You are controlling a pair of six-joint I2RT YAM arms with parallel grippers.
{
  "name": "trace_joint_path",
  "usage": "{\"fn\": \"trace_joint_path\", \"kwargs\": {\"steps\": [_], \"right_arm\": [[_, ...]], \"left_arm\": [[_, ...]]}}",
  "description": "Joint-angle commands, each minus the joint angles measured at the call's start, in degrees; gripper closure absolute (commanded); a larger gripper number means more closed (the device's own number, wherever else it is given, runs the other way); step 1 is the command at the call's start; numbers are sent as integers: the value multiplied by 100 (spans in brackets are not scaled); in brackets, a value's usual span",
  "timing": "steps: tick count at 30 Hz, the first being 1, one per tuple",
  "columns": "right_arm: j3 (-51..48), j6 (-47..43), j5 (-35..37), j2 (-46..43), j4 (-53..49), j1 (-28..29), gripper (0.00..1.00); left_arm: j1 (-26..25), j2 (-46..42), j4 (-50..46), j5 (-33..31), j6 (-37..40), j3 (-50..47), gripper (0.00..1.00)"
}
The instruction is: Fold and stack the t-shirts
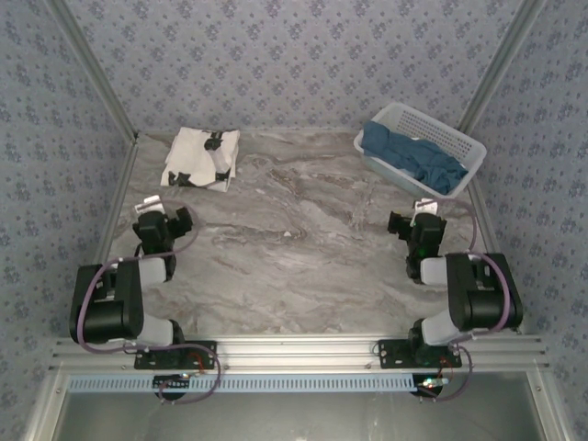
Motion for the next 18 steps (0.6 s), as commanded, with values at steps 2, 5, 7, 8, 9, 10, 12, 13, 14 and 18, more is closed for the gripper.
{"fn": "trace_joint_path", "kwargs": {"steps": [2, 5, 7, 8, 9, 10, 12, 13, 14, 18], "right_arm": [[-127, 40, -230, 8, 765, -64, 0], [-75, -111, -172, 84, 782, -57, 0], [158, -15, 138, 110, 426, -54, 0], [228, -115, 267, 111, 315, 8, 0], [237, -34, 335, 124, 319, 61, 0], [235, -110, 333, 129, 328, 67, 0], [233, -210, 329, 131, 335, 76, 0], [226, -211, 332, 130, 346, 75, 0], [215, -211, 332, 120, 363, 80, 0], [207, -210, 367, 124, 396, 82, 0]], "left_arm": [[-139, 829, 2525, 58, 299, -616, 2], [-275, 612, 1164, -17, 453, -19, 2], [-309, 543, 134, 85, 481, 391, 2], [-312, 610, 530, 85, 509, 293, 2], [-307, 695, 710, 90, 504, 251, 2], [-307, 592, 353, 102, 487, 333, 2], [-309, 641, 561, 85, 502, 283, 2], [-309, 584, 369, 96, 487, 330, 2], [-310, 594, 435, 99, 502, 315, 2], [-330, 588, 424, 62, 525, 309, 2]]}}
